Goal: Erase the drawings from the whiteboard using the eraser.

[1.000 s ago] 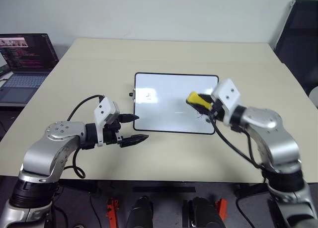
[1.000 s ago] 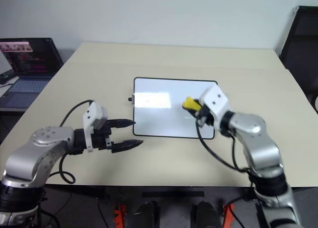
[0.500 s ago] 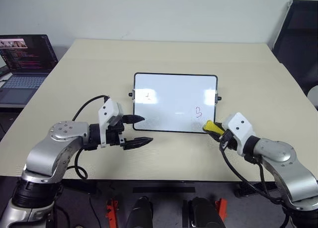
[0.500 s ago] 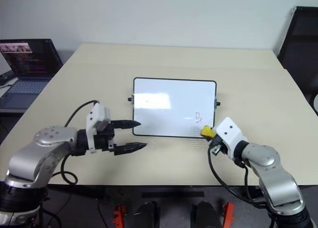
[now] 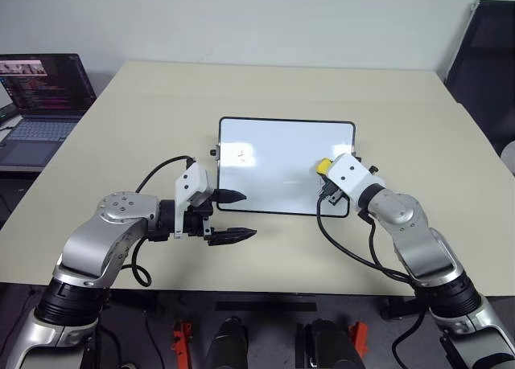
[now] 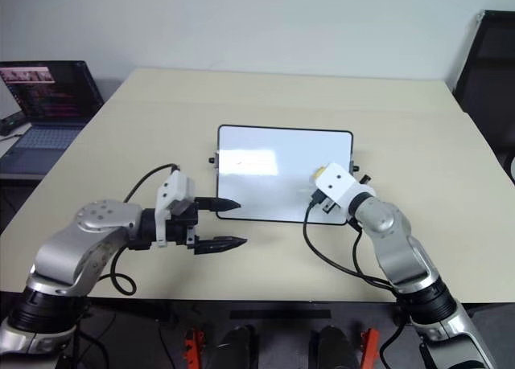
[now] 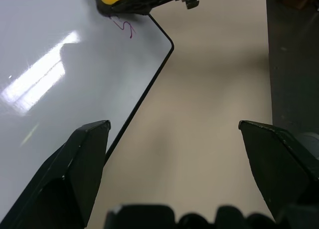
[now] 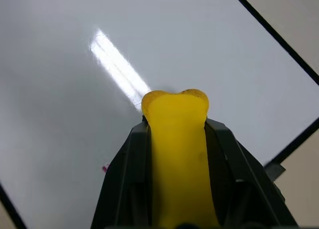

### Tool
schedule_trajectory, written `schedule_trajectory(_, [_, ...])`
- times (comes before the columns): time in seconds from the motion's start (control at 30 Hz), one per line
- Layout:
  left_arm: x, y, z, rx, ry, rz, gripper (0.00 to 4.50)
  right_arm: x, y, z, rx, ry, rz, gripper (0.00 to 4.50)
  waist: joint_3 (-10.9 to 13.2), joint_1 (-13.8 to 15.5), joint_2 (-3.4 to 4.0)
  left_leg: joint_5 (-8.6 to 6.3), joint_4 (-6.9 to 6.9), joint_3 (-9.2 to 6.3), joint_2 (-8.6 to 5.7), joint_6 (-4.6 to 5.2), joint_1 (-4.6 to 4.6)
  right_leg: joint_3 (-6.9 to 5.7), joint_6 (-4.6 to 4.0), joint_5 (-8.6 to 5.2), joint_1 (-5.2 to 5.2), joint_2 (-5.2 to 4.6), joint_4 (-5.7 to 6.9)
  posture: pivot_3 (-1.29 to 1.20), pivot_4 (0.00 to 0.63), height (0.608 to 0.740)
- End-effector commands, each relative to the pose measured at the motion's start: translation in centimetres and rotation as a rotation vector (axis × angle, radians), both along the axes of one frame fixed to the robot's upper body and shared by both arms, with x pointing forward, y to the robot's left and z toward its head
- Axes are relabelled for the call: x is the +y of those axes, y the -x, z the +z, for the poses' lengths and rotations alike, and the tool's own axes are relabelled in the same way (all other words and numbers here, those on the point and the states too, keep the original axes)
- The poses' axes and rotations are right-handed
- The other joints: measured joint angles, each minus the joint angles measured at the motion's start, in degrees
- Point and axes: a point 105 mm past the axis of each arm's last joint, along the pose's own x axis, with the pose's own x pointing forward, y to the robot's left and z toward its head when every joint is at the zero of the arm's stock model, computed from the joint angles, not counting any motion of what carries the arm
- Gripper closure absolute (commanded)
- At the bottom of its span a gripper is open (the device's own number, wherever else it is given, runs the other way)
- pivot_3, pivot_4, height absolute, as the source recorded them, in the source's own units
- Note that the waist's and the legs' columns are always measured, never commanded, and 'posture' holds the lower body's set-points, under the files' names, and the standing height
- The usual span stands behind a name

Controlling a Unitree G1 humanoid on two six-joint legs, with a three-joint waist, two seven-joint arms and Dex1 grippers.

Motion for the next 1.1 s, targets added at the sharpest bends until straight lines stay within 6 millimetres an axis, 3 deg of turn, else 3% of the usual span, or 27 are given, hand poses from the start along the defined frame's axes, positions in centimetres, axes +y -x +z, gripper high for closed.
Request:
schedule_trajectory(0.03, [-0.2,0.4,0.9,-0.043,0.001,-0.018,0.00,-0.9,1.0,-2.3,0.086,0.159,0.057,3.41,-0.01,0.00,-0.02,0.00,0.01,0.00,-0.01,0.00,0.00,0.00,0.01,0.00,0.02,-0.01,-0.01,0.00,0.150,0.740])
schedule_trajectory(0.2, [0.1,0.4,0.9,-0.043,0.002,-0.010,0.00,-1.1,2.2,-3.5,0.173,0.221,0.123,3.41,-0.05,-0.20,-0.09,0.00,0.08,-0.01,0.01,0.00,0.11,0.01,0.00,0.01,0.06,0.00,0.09,0.00,0.150,0.740])
schedule_trajectory(0.43, [0.1,0.3,0.8,-0.043,0.005,-0.010,0.00,-1.4,-1.4,1.6,-0.096,0.139,-0.026,3.41,-0.05,-0.55,-0.09,0.03,0.16,0.00,0.02,0.03,0.20,0.03,-0.04,0.13,0.06,-0.01,0.14,0.00,0.150,0.740])
schedule_trajectory(0.57, [0.1,0.4,0.7,-0.040,0.006,-0.009,0.00,-1.5,-0.8,-0.6,0.016,0.176,-0.001,3.41,-0.05,-0.22,-0.09,0.05,0.14,0.00,0.02,0.03,0.18,0.02,-0.03,0.13,0.09,0.00,0.12,0.00,0.150,0.740])
schedule_trajectory(0.7, [0.2,0.4,0.7,-0.038,0.006,-0.002,0.00,-1.6,1.4,-3.7,0.177,0.245,0.088,3.41,-0.06,-0.15,-0.09,0.04,0.14,0.01,0.02,0.03,0.14,0.02,-0.01,0.11,0.10,0.00,0.08,0.00,0.150,0.740])
schedule_trajectory(0.87, [0.2,0.3,0.9,-0.039,0.007,0.001,0.00,-1.8,2.3,-4.1,0.224,0.260,0.129,3.42,-0.06,-0.30,-0.10,0.04,0.17,0.01,0.02,0.03,0.18,0.03,-0.01,0.12,0.10,-0.01,0.11,0.00,0.150,0.740])
schedule_trajectory(0.93, [0.2,0.3,1.0,-0.040,0.009,0.001,0.00,-1.9,2.1,-3.8,0.204,0.265,0.123,3.42,-0.06,-0.31,-0.10,0.04,0.17,0.01,0.02,0.03,0.23,0.04,-0.02,0.12,0.10,-0.01,0.12,0.00,0.150,0.740])
schedule_trajectory(1.1, [0.2,0.4,0.9,-0.036,0.011,-0.002,0.00,-2.8,-1.1,0.6,-0.062,0.228,-0.037,3.42,-0.06,-0.54,-0.11,0.05,0.18,0.03,0.03,0.03,0.23,0.07,-0.03,0.15,0.08,-0.01,0.13,0.00,0.150,0.740])
